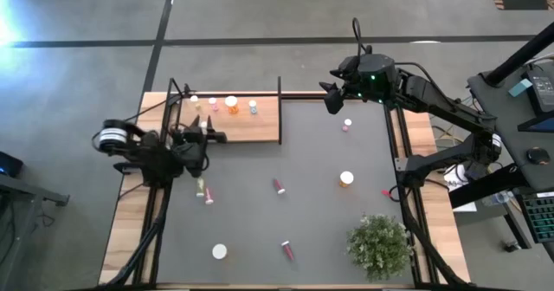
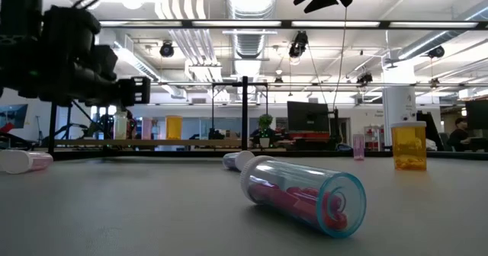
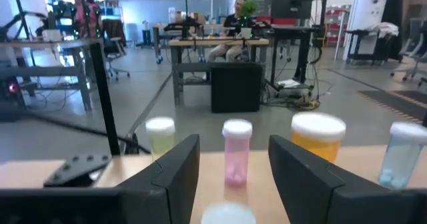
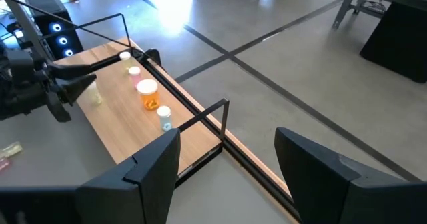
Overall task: Pick and place medicine bottles onto shelf by color
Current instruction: Put the right yellow pill bottle on the shelf aligned with the other yellow pill bottle
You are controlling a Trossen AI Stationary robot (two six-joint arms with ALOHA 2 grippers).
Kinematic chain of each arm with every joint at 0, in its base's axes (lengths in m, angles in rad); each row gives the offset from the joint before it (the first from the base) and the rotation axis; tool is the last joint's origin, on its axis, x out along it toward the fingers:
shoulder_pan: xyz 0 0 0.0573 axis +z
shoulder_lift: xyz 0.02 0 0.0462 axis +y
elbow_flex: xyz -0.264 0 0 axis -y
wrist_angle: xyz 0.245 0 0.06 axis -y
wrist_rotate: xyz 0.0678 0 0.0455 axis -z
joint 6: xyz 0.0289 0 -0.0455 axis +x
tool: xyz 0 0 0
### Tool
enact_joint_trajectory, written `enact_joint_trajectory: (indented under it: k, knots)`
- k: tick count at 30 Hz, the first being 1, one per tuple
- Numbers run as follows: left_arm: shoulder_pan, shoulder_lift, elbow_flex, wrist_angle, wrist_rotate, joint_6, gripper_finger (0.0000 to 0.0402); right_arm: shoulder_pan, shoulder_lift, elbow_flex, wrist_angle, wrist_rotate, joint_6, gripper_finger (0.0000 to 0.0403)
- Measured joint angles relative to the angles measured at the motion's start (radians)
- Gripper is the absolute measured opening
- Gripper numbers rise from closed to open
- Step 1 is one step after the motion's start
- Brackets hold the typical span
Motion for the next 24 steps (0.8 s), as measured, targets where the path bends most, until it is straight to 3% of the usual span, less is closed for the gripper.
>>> enact_joint_trajectory:
  k: [6, 16, 24]
  knots:
    - [-0.020, -0.180, 0.028, 0.000, 0.000, 0.266, 0.0164, 0.000, 0.000, 0.000, 0.000, 0.000, 0.000, 0.0233]
    - [-0.021, -0.493, 0.217, -0.074, -0.009, 0.975, 0.0164, 0.000, 0.000, 0.000, 0.000, 0.000, 0.000, 0.0233]
    - [-0.020, -0.596, 0.403, -0.558, 0.001, 0.959, 0.0164, 0.000, 0.000, 0.000, 0.000, 0.000, 0.000, 0.0233]
